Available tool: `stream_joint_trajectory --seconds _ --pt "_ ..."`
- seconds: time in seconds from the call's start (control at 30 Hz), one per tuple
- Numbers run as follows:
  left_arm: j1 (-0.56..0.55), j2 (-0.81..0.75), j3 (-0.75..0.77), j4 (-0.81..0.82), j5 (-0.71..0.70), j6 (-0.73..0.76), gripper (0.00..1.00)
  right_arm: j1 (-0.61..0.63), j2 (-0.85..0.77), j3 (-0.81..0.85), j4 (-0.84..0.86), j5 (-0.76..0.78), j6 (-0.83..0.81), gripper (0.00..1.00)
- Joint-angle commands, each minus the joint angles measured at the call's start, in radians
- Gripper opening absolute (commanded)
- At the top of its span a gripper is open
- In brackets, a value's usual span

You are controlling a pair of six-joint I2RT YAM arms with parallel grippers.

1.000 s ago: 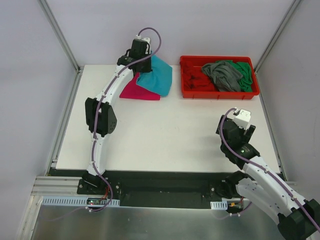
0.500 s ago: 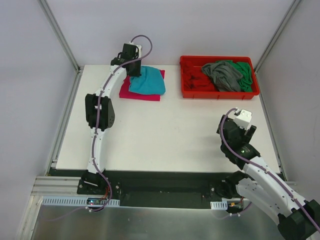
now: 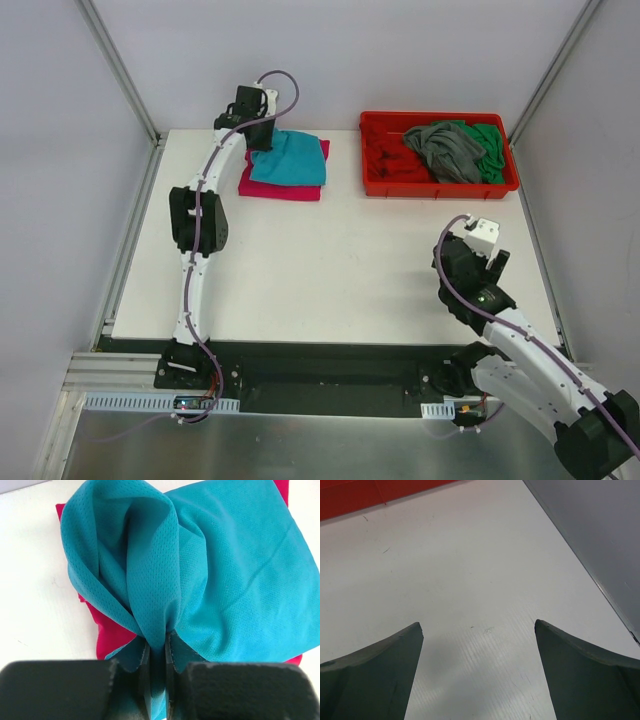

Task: Fold and stack the t-shirts

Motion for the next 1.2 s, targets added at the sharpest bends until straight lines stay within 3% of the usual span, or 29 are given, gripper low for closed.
stream_joint_trajectory --seconds 0.0,0.03,0.1,0.17,0.2,0.23,0.27,0.3,0.37,0.5,0.67,0.83,0.93,1.07,1.17 --pt "0.019 0.015 0.047 0.019 0.011 0.049 0.10 -0.004 0.019 0.016 0.011 0.035 0.013 0.96" --pt "0.019 0.018 0.045 0.019 0.008 0.051 0.22 -0.004 0.022 0.018 0.011 0.035 0.013 0.96" --pt "0.019 0.032 0.045 0.022 -0.028 0.052 0.32 -0.005 0.031 0.021 0.010 0.035 0.011 0.96" --pt "0.019 0.056 0.062 0.039 -0.152 0.048 0.16 -0.007 0.039 0.025 0.004 0.035 0.009 0.96" --pt "0.019 0.072 0.084 0.042 -0.226 0.054 0.14 -0.005 0.042 0.030 -0.002 0.035 0.008 0.96" --pt "0.019 0.087 0.097 0.042 -0.281 0.069 0.14 -0.005 0.043 0.033 -0.012 0.036 0.011 0.96" --pt "0.018 0.092 0.105 0.044 -0.321 0.084 0.22 -0.005 0.042 0.035 -0.018 0.033 0.016 0.96" --pt "0.019 0.090 0.099 0.044 -0.349 0.094 0.43 -0.005 0.042 0.035 -0.019 0.032 0.019 0.96" --pt "0.019 0.072 0.084 0.045 -0.386 0.092 0.99 -0.004 0.040 0.036 -0.019 0.029 0.020 0.96" --pt "0.019 -0.009 0.050 0.045 -0.441 0.017 0.99 -0.007 0.036 0.048 -0.025 0.013 0.016 0.96" --pt "0.015 -0.216 -0.086 0.045 -0.311 -0.106 0.99 -0.007 0.019 0.071 -0.085 0.002 0.039 0.96" --pt "0.013 -0.494 -0.316 0.048 -0.087 -0.268 0.99 -0.007 -0.044 0.081 -0.151 0.007 0.092 0.96" --pt "-0.007 -0.665 -0.508 0.062 0.000 -0.363 0.99 -0.007 -0.127 0.061 -0.159 -0.004 0.120 0.96" --pt "-0.111 -0.964 -0.932 0.149 -0.152 -0.449 0.99 -0.005 -0.225 0.023 -0.153 -0.039 0.112 0.96" --pt "-0.221 -1.254 -1.280 0.323 -0.248 -0.486 0.99 -0.007 -0.268 0.006 -0.131 -0.057 0.089 0.96"
